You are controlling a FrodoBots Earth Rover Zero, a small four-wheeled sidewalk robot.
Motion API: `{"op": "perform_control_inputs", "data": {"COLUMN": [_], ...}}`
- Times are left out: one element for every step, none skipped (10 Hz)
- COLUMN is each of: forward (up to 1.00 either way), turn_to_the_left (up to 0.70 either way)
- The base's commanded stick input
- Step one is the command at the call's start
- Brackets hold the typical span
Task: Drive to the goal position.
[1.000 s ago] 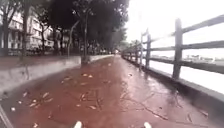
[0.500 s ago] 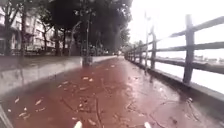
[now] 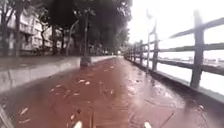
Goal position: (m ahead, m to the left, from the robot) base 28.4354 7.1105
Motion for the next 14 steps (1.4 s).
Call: {"op": "perform_control_inputs", "data": {"forward": [0.5,0.5,0.5,0.5,0.5,0.5,0.5,0.5,0.5,0.5,0.5,0.5,0.5,0.5], "turn_to_the_left": [0.04,0.0,0.0,0.0,0.0,0.0,0.0,0.0,0.0,0.0,0.0,0.0,0.0,0.0]}}
